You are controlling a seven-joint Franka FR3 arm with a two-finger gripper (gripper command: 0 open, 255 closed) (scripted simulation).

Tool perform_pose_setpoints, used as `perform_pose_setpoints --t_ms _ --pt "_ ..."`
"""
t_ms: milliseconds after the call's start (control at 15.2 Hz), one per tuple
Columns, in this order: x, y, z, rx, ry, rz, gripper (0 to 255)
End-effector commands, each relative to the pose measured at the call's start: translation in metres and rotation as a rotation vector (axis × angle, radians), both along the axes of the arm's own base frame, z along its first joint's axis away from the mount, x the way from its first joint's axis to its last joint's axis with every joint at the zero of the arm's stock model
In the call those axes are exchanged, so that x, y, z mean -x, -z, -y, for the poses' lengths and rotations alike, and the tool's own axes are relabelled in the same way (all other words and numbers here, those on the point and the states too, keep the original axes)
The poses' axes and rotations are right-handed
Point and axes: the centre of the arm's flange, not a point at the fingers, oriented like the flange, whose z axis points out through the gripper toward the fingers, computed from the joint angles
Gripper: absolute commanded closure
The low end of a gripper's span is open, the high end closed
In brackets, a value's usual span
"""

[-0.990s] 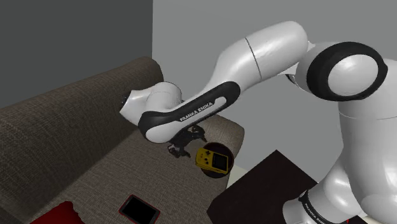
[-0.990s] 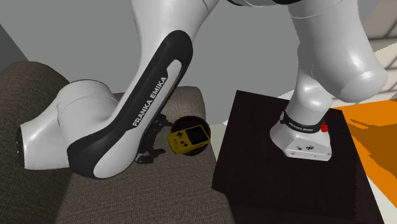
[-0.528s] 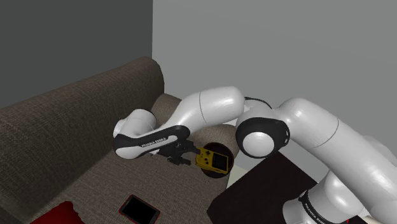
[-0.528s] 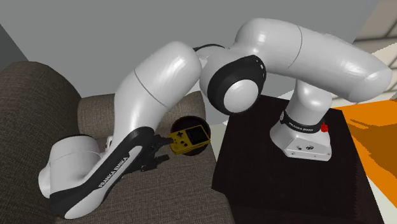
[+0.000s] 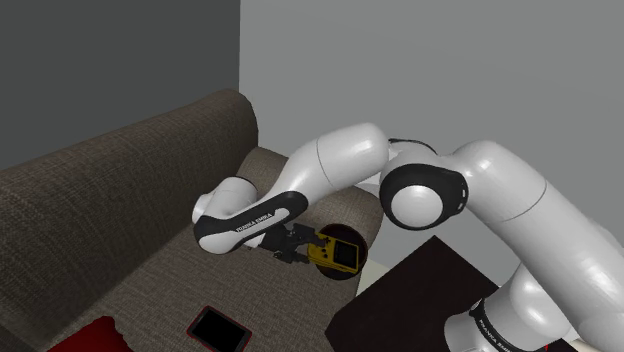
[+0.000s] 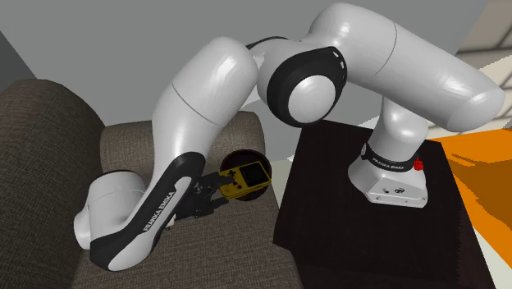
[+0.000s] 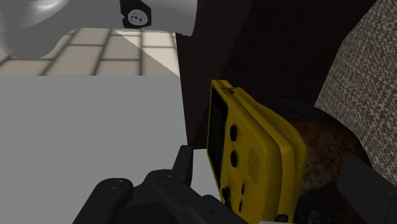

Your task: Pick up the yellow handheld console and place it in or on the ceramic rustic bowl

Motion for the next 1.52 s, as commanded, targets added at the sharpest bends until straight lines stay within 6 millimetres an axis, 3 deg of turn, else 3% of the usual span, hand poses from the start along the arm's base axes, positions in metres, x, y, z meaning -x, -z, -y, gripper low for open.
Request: perform_pose_setpoints --t_ms 0,264,330,924,1452 --pt "0.001 0.0 0.0 0.0 0.0 0.0 0" --pt "0.001 0.0 0.0 0.0 0.0 0.0 0" --pt "0.001 0.0 0.0 0.0 0.0 0.0 255" --pt "0.001 0.0 0.0 0.0 0.0 0.0 255" --pt "0.001 -0.042 0.0 0.0 0.0 0.0 255"
